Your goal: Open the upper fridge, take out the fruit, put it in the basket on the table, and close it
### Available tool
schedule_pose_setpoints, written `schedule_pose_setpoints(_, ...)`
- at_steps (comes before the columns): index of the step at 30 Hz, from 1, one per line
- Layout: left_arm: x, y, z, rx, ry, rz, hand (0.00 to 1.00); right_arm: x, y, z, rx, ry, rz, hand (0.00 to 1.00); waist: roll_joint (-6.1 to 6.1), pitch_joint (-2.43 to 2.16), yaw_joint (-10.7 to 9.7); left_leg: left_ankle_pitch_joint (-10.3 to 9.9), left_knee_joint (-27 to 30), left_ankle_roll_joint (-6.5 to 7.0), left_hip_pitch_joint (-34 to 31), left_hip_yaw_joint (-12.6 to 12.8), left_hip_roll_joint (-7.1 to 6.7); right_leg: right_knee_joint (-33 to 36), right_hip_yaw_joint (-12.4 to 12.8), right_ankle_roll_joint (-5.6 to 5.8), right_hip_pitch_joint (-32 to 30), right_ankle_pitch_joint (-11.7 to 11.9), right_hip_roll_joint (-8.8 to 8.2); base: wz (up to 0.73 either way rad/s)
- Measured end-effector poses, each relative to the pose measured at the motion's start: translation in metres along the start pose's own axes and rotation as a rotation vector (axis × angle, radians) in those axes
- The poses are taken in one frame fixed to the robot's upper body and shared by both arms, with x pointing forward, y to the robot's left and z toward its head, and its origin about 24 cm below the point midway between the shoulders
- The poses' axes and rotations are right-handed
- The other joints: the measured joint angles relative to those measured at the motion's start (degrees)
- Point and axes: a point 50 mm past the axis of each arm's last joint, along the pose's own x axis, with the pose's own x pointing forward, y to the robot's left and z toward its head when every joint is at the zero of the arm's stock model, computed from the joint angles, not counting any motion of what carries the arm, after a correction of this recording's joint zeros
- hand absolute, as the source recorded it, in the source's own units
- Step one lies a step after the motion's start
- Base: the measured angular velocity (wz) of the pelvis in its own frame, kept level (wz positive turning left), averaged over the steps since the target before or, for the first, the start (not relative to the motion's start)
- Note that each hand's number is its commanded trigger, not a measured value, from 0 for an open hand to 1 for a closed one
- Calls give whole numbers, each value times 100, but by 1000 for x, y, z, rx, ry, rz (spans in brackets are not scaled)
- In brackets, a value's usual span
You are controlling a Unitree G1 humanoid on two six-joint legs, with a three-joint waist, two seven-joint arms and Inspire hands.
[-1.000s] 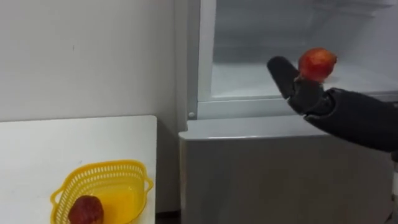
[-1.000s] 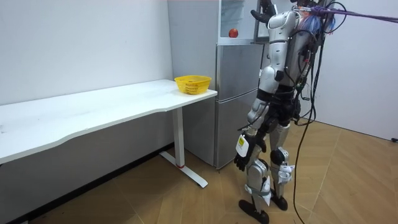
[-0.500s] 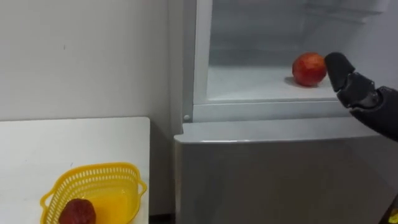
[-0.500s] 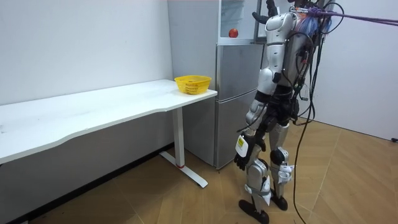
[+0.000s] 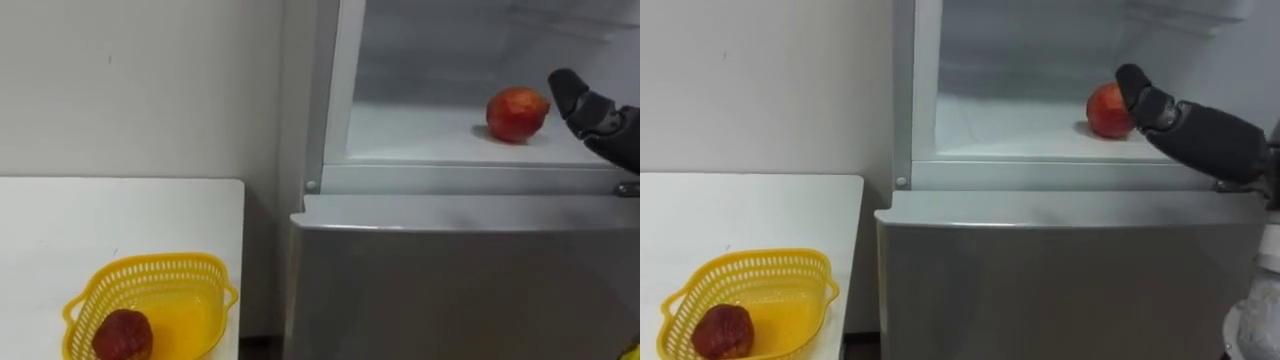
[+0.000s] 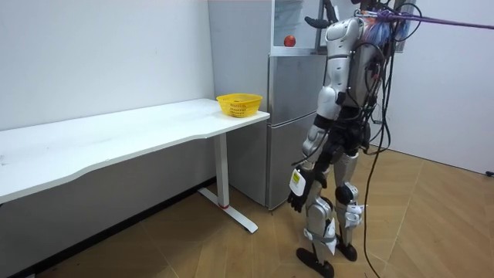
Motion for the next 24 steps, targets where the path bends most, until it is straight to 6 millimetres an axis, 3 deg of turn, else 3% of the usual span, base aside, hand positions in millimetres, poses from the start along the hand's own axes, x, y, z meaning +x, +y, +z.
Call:
schedule_pose_setpoints(4,0,3,0,-10,0,4,0,12,3,-24,-1,120,28,0,-38,-7,42,-2,27,1,-71,-84,-11,89,-107,1,-69,-1,-25,8)
schedule_pose_setpoints(14,-2,13,3,-36,-18,21,0,37,-7,-37,19,206,39,0,-84,-38,180,-1,200,-1,-328,-271,-15,124,-298,-1,-180,1,-28,10)
schedule_pose_setpoints(20,-4,24,-2,-21,6,37,0,39,7,-50,35,311,107,0,-125,-69,265,10,249,-14,-503,-287,-3,183,-296,-8,-341,4,-18,0)
schedule_pose_setpoints(24,-5,24,-5,-6,24,40,0,41,16,-51,29,328,152,0,-122,-67,280,14,277,-13,-592,-298,-2,204,-307,-16,-406,9,-17,0)
